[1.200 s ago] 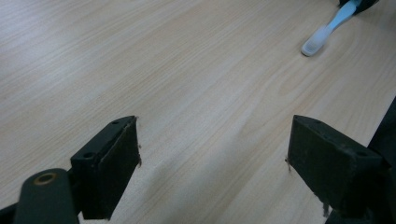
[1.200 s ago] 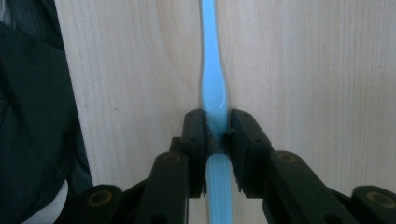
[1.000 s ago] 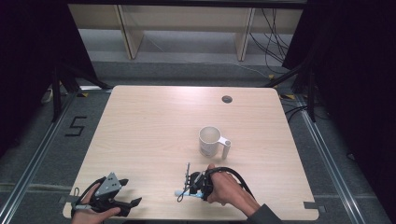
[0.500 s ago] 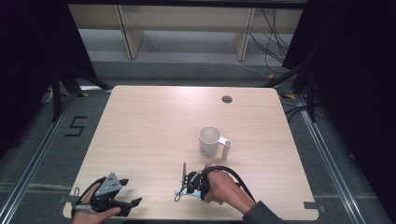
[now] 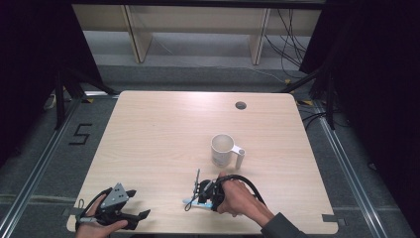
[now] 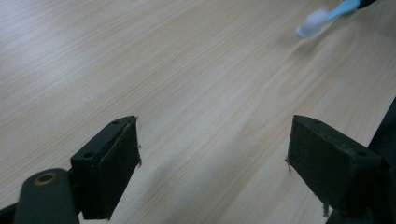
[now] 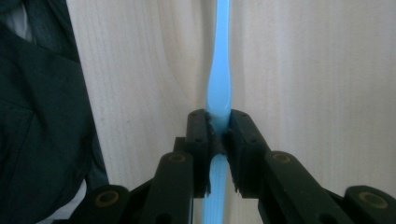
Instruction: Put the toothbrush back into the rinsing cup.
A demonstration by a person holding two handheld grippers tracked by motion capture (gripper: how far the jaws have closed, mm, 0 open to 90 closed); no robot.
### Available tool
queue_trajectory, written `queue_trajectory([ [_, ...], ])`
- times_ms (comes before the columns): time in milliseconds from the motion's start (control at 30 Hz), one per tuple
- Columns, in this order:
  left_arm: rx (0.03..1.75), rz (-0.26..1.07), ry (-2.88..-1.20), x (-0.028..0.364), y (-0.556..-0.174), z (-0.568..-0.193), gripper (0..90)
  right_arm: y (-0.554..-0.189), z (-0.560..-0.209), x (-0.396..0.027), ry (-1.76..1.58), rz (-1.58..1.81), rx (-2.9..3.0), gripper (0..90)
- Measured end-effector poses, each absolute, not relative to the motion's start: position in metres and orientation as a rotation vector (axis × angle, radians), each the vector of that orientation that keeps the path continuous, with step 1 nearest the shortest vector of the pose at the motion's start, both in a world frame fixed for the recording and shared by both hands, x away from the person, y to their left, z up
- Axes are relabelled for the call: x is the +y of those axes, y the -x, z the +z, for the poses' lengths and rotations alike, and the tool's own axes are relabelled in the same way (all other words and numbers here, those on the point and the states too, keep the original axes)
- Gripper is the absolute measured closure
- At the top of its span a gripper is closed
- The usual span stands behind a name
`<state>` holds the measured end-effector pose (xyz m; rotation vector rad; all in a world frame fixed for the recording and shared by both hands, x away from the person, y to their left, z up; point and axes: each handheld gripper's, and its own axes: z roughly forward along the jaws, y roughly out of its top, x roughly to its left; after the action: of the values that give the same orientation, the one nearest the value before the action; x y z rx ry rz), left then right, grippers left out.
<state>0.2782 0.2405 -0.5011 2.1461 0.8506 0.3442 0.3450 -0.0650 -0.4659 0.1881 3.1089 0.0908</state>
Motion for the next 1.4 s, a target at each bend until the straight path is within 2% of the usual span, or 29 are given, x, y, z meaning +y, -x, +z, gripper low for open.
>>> queue_trajectory([
  [233, 0.852, 0.349, -2.144, 0.24, -0.278, -0.501, 16.1, -0.346, -0.446, -0.074, -0.341, 0.221, 3.091, 79.5],
  [600, 0.852, 0.349, -2.145, 0.24, -0.278, -0.501, 16.1, -0.356, -0.422, -0.098, -0.463, 0.682, 2.987, 79.5],
  [1400, 0.857, 0.348, -2.143, 0.24, -0.278, -0.502, 16.0, -0.357, -0.403, -0.139, -0.602, 1.057, 2.707, 79.5],
])
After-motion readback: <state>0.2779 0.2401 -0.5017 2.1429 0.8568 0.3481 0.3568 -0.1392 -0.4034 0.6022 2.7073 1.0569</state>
